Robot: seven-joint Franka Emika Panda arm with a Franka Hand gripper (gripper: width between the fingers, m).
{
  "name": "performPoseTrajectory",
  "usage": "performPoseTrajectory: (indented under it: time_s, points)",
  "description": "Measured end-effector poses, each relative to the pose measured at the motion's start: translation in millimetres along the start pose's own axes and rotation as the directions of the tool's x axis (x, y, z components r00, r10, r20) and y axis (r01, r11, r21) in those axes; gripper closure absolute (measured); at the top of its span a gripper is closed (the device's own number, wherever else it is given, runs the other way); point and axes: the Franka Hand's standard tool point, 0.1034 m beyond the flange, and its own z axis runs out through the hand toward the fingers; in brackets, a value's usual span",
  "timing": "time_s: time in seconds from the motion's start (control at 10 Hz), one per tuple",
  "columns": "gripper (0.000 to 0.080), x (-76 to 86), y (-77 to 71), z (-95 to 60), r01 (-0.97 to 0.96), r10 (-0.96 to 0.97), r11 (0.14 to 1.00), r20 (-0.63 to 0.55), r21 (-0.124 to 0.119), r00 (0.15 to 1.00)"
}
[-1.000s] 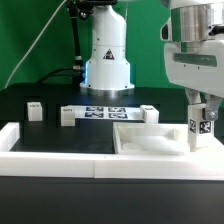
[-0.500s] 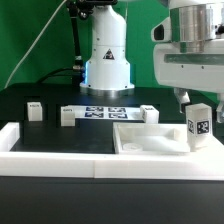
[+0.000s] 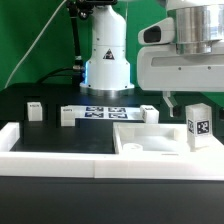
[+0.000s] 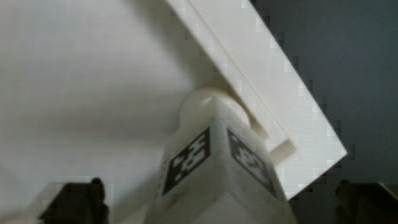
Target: Assemble one leg
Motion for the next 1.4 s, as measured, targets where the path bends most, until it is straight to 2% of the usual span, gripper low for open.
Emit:
performPoseTrajectory:
  time_s: [0.4, 0.7, 0.9, 1.1, 1.3, 1.4]
  points:
    - [0.0151, 3.1, 2.3, -0.5, 0.313, -0.313, 0.95, 0.006, -0.004, 0.95]
    - [0.0175, 3.5, 3.0, -0.5, 0.35, -0.35, 0.937, 0.007, -0.004, 0.937]
    - [0.0513, 3.4, 2.8, -0.5, 0.316, -0.316, 0.949, 0.006, -0.003, 0.949]
    - [0.051, 3.2, 2.6, -0.4, 0.287, -0.287, 0.958, 0.007, -0.002, 0.958]
    - [0.051, 3.9, 3.5, -0.4, 0.106, -0.106, 0.994, 0.006, -0.002, 0.994]
    - [0.051, 3.7, 2.9, 0.5, -0.046, 0.045, 0.999, 0.01, 0.009, 0.999]
